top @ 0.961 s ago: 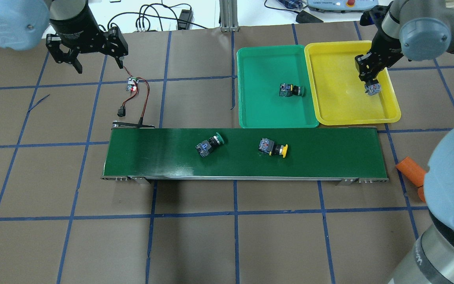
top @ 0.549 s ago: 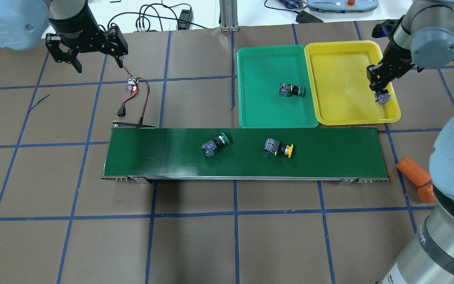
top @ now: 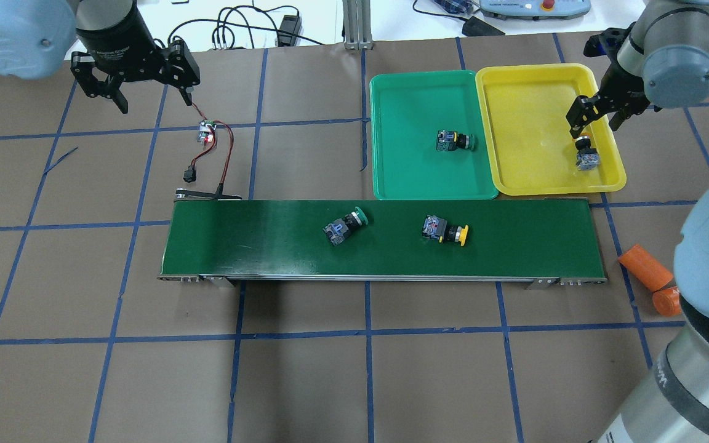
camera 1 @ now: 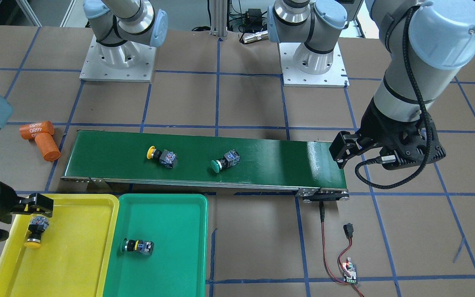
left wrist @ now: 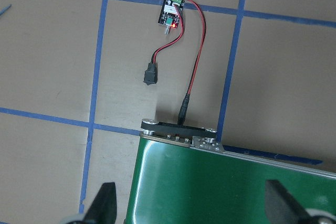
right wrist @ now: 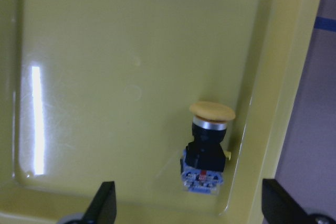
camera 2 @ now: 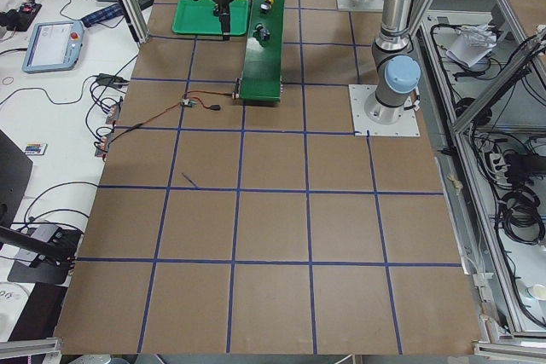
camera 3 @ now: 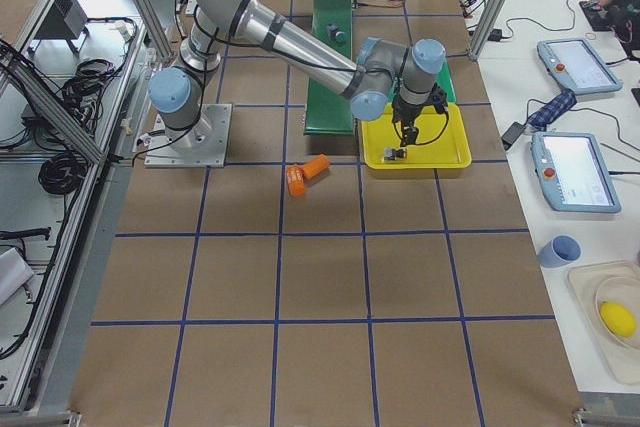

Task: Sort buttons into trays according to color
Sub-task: 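Carry the yellow-capped button into the yellow tray and release it, then return the right gripper to the belt and grasp another yellow-capped button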

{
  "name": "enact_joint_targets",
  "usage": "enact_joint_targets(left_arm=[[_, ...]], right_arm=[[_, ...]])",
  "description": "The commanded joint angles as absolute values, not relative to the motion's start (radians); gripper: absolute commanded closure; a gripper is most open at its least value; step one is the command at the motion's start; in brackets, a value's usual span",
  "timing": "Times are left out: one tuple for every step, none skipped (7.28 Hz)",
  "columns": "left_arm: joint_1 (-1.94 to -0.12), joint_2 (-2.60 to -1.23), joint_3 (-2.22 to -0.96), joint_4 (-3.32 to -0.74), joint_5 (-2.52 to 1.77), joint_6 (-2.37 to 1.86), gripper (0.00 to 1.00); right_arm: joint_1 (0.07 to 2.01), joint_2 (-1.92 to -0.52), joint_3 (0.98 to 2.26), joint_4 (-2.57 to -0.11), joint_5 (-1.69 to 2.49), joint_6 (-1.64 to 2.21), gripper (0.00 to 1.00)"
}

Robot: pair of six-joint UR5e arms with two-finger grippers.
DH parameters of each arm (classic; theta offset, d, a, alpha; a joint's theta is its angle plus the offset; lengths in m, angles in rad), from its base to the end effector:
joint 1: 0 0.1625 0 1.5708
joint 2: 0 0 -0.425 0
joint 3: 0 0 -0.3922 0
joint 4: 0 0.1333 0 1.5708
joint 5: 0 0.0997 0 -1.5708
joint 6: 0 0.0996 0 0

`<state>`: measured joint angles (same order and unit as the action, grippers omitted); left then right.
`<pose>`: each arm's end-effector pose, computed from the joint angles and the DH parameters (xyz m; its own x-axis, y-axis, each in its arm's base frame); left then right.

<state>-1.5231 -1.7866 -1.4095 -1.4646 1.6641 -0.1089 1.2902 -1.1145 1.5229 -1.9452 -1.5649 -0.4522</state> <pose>-0.0959 -0.5926 0.4624 -0.9832 -0.1604 -0.0869 -0.1554 0.9859 -0.0615 -0.0495 -0.6554 0.2853 -0.9852 -0.1703 -0.0202 -0.1709 0.9849 0.0280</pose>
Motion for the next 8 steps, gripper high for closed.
enact_joint_targets(left_arm=[[-1.523, -1.779, -1.419, -1.463, 1.664, -0.109, 0.00], [-1.523, -1.782, -1.419, -1.462, 1.664, -0.109, 0.00], [-1.523, -1.781, -1.419, -1.462, 1.664, -0.109, 0.00], [-1.523, -1.781, -1.419, -1.462, 1.664, -0.109, 0.00], [-1.523, -1.779, -1.419, -1.462, 1.664, -0.109, 0.00], [-1.523, -1.781, -1.419, -1.462, 1.664, -0.109, 0.00], [-1.523, -1.781, -1.419, -1.462, 1.664, -0.109, 0.00], [-1.523, -1.781, -1.419, -1.462, 1.664, -0.109, 0.00]], right_arm=[[1.388, -1.277, 1.665, -1.907, -1.566, -0.425, 0.00], [1.414, -1.367, 1.763, -1.905, -1.568, -0.408, 0.00], [1.416, -1.455, 1.861, -1.908, -1.571, -0.414, 0.00], [1.420, -1.530, 1.958, -1.919, -1.560, -0.428, 0.02], [1.439, -1.557, 2.014, -1.925, -1.559, -0.475, 0.04], [1.451, -1.568, 2.046, -1.928, -1.572, -0.565, 0.09], [1.451, -1.575, 2.075, -1.931, -1.574, -0.618, 0.13], [1.451, -1.585, 2.088, -1.968, -1.580, -0.724, 0.19]])
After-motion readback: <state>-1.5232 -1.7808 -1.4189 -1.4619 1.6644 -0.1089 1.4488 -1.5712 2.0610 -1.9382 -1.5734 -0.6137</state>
